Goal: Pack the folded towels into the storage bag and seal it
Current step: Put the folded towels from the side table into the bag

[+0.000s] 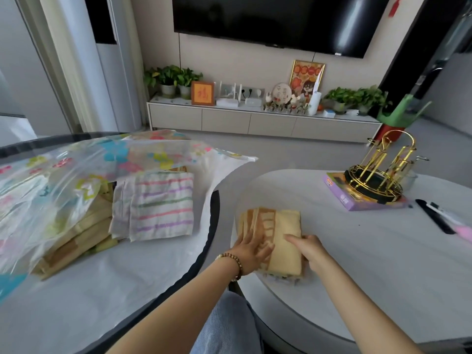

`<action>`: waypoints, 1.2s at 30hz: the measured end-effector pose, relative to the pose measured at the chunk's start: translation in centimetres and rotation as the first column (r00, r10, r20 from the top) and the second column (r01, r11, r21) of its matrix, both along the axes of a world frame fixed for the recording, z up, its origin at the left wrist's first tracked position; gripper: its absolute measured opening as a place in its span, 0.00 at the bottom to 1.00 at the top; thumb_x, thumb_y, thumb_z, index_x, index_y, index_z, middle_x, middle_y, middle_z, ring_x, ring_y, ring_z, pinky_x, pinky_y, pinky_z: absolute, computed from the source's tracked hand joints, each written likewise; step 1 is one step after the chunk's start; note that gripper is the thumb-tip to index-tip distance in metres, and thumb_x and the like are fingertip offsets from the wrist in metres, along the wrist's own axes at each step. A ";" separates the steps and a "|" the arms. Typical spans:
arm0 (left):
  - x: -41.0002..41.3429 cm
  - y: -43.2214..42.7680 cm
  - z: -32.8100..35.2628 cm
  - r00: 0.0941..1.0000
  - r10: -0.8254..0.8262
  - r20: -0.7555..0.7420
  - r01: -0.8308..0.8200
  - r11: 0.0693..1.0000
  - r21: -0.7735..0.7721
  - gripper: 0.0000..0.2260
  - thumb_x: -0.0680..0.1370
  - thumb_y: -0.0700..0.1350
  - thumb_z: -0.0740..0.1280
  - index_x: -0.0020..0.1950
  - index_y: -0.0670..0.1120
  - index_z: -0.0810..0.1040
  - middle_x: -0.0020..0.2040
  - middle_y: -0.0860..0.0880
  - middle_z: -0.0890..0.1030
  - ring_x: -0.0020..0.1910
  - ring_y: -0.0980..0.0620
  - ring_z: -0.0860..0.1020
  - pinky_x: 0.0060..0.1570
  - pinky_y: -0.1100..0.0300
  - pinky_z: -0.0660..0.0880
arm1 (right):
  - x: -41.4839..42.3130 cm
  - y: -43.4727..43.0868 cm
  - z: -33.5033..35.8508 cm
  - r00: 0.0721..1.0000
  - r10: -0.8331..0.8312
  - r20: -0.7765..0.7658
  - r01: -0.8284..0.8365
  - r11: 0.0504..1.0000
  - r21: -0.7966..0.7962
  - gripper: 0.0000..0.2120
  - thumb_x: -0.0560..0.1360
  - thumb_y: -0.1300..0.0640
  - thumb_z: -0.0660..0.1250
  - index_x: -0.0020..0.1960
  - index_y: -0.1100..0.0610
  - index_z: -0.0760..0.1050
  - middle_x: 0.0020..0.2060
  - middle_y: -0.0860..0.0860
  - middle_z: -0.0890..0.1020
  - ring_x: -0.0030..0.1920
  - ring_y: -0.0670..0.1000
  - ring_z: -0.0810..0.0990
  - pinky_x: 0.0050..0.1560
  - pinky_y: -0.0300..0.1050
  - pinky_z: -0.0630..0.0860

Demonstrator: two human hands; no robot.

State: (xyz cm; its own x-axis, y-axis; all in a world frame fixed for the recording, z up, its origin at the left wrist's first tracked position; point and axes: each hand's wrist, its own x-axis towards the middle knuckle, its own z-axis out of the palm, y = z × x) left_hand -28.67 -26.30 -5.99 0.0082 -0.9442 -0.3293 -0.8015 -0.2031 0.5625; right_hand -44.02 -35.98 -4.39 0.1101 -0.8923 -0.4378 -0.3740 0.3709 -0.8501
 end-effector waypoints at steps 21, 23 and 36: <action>16.8 26.0 12.8 0.551 0.763 0.339 -0.472 0.620 -0.627 0.38 0.67 0.57 0.73 0.72 0.46 0.62 0.58 0.43 0.78 0.54 0.42 0.76 0.50 0.50 0.75 | 12.8 12.9 13.0 0.706 0.519 0.482 -0.561 0.825 -0.066 0.20 0.72 0.53 0.69 0.61 0.60 0.76 0.56 0.59 0.83 0.56 0.58 0.82 0.59 0.55 0.77; 18.5 27.3 13.0 0.566 0.800 0.197 -0.595 0.563 -0.574 0.28 0.69 0.57 0.72 0.64 0.48 0.68 0.41 0.49 0.79 0.38 0.49 0.76 0.35 0.57 0.72 | 15.6 15.0 12.3 0.690 0.538 0.484 -0.614 0.790 -0.004 0.19 0.75 0.54 0.68 0.62 0.61 0.75 0.57 0.60 0.82 0.57 0.59 0.81 0.58 0.54 0.77; 25.8 29.7 22.6 0.754 0.618 0.224 -0.292 0.620 -0.729 0.18 0.68 0.59 0.69 0.29 0.51 0.66 0.26 0.54 0.69 0.25 0.56 0.66 0.25 0.69 0.62 | 33.8 24.8 13.2 0.474 0.688 0.549 -0.817 0.576 -0.016 0.13 0.74 0.51 0.69 0.56 0.55 0.77 0.53 0.55 0.83 0.53 0.55 0.82 0.46 0.47 0.80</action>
State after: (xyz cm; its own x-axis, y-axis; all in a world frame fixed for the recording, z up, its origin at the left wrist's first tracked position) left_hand -2.90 3.40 16.58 0.4755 -0.7393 0.4768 -0.8761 -0.3490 0.3325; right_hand -10.27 -11.22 8.81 0.9248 -0.2450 -0.2912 -0.2025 0.3312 -0.9216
